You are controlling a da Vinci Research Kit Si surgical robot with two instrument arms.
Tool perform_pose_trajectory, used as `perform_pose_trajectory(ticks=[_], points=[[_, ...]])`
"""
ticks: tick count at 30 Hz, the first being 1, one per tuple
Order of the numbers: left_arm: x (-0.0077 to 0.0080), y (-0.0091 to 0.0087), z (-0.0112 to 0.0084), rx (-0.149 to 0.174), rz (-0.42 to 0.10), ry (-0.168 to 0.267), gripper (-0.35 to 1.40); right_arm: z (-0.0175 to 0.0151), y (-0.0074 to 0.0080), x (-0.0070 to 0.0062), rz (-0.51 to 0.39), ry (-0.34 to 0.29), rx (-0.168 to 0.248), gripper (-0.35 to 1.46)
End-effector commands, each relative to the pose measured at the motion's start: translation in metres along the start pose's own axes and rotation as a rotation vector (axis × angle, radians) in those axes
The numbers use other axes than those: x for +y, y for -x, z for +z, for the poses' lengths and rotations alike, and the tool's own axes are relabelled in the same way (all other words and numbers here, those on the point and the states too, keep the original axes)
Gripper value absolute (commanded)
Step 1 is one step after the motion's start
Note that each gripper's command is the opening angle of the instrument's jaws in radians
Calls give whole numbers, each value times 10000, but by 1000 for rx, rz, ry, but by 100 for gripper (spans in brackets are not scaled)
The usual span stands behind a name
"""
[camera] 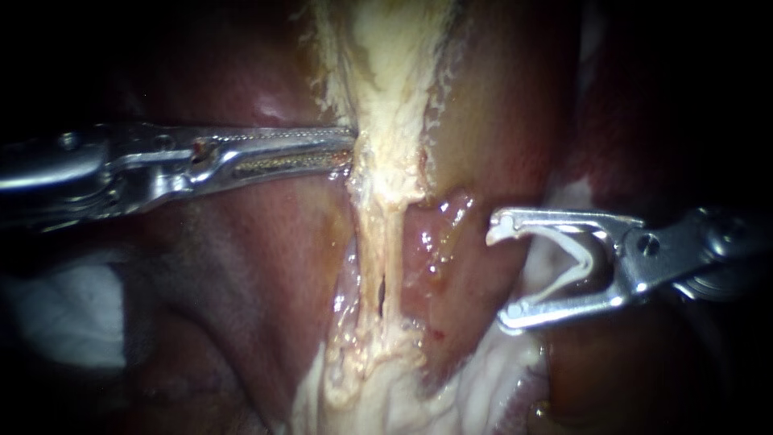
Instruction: Grabbing gallbladder
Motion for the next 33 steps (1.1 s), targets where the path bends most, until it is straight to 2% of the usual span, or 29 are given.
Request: perform_pose_trajectory(ticks=[1,9,13,18,21,28,33], points=[[0,0,0,0,0,0,-28,0,0,0,0,0,0,56],[0,1,-1,0,0,0,-28,0,0,0,0,0,0,56],[-3,3,-3,0,-1,0,-1,0,0,0,0,0,0,56],[-7,5,-8,1,-2,-2,10,0,0,0,0,0,0,56],[-11,7,-17,2,-3,-5,15,-1,0,0,0,0,0,56],[-24,12,-52,5,-3,-18,22,-2,1,0,0,0,-1,56],[-39,18,-70,5,-5,-6,25,-2,1,0,0,-1,-1,56]])
